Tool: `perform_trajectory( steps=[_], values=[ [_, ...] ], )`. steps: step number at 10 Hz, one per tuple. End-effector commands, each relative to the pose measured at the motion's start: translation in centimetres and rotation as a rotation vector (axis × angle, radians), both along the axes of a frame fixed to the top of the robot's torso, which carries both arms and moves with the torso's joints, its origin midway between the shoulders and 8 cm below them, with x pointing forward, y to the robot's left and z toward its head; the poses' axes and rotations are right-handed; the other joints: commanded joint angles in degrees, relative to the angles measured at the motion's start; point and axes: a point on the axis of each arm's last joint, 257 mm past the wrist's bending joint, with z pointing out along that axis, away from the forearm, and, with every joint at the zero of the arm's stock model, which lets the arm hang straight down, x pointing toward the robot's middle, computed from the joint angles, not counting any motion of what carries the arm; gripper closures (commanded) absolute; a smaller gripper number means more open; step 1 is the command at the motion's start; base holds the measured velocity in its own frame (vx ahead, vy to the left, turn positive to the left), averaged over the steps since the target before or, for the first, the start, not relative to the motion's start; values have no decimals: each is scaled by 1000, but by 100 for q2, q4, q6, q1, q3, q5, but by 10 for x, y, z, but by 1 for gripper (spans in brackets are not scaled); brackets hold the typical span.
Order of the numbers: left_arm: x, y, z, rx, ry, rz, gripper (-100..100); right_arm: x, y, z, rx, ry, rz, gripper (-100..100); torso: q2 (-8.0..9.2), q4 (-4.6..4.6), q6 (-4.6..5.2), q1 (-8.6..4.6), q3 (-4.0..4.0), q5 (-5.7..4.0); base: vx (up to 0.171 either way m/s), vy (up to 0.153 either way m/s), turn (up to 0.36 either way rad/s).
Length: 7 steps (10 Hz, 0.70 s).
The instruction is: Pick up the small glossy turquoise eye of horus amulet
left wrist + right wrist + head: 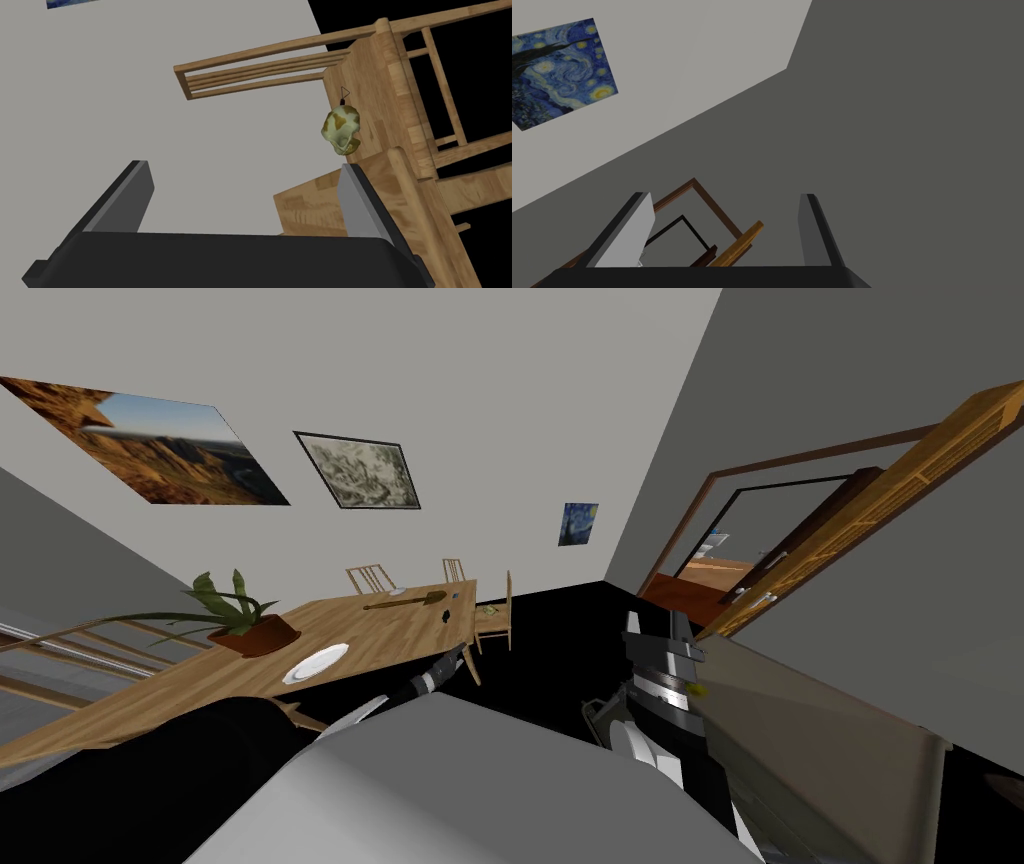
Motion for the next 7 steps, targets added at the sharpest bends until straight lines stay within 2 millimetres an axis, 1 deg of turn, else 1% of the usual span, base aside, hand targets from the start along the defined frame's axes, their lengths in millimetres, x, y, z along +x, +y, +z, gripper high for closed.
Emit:
perform_trajectory(
  steps=[1,2,3,4,6,7],
  values=[
    [-20,14,-32,61,90,-16,-100,0,0,0,0,0,0,0,0,0,0,0,0,0,122,-64,7],
    [-21,18,-32,73,93,-23,-100,0,0,0,0,0,0,0,-12,-2,-1,1,-6,1,102,-54,8],
    [-35,28,-49,113,150,-33,-100,0,0,0,0,0,0,0,-10,-2,1,5,-6,1,99,-34,4],
    [-35,31,-49,124,152,-39,-100,0,0,0,0,0,0,0,-9,-2,0,12,-5,2,90,-21,2],
    [-66,57,-79,220,263,-65,-100,0,0,0,0,0,0,0,-16,-3,0,16,-9,3,151,-27,8],
    [-66,62,-78,236,266,-73,-100,0,0,0,0,0,0,0,-30,-6,0,17,-17,4,134,-25,5]
  ],
)
